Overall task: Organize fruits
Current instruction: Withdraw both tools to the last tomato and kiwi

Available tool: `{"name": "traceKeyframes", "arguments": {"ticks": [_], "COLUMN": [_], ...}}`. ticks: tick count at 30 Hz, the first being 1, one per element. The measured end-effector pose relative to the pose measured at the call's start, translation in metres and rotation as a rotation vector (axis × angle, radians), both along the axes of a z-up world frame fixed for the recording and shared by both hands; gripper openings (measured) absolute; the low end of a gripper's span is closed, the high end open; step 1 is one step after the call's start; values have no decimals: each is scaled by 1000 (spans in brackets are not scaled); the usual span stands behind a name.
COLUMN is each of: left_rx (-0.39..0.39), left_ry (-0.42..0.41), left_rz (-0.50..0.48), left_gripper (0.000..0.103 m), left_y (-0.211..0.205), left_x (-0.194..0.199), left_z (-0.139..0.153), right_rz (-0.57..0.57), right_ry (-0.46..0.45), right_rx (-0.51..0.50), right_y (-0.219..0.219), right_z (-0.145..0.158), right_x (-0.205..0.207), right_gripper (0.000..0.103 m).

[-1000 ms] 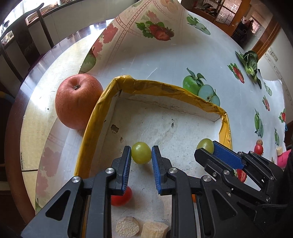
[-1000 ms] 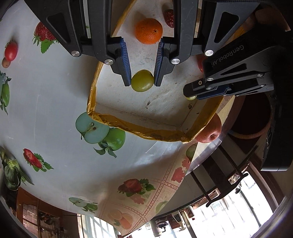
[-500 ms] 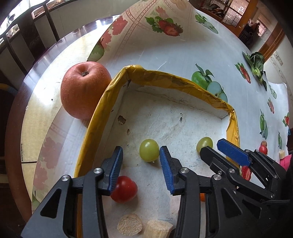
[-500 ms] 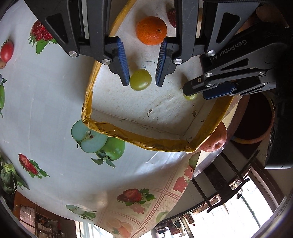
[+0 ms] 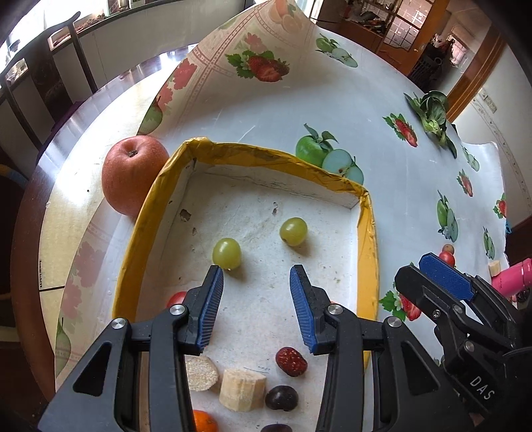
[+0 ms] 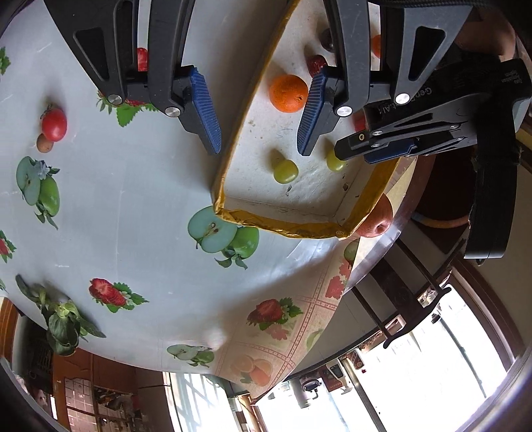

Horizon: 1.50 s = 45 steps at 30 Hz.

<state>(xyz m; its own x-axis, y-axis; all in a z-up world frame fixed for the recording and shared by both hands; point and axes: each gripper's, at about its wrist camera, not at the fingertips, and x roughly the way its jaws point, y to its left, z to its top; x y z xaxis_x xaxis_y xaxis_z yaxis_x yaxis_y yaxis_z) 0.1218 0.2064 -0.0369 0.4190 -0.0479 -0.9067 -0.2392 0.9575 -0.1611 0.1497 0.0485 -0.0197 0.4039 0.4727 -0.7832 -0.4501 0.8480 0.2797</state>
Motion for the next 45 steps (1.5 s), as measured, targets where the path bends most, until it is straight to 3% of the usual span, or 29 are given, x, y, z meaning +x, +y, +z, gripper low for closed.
{"name": "traceKeyframes", "arguments": {"ticks": [19, 28, 36, 40, 43, 44, 45], "left_rx": [-59, -120, -190, -202, -151, -157, -159], "left_ry": [-38, -12, -8, 3, -20, -23, -23], "left_rz": [-179, -323, -371, -378, -367, -359, -351], "left_gripper": [39, 39, 39, 39, 42, 38, 26], "left_y": [-114, -183, -233, -252, -256, -252, -247], "left_x": [10, 26, 55, 71, 77, 77, 78], "left_z": [20, 0, -19, -30, -33, -35, -36], "right_rz": [-222, -325, -421, -433, -435, -433, -430], "right_ry": [24, 21, 29, 30, 28, 28, 27], "right_rx": [-31, -45, -59, -37, -28, -25, -20], "right_y": [-140, -198, -245, -254, -256, -256, -255], "right_z": [-8, -12, -20, -20, -18, -18, -17], "right_x": [-6, 3, 8, 15, 21, 24, 26], "right_gripper": [50, 50, 50, 50, 50, 49, 49]}}
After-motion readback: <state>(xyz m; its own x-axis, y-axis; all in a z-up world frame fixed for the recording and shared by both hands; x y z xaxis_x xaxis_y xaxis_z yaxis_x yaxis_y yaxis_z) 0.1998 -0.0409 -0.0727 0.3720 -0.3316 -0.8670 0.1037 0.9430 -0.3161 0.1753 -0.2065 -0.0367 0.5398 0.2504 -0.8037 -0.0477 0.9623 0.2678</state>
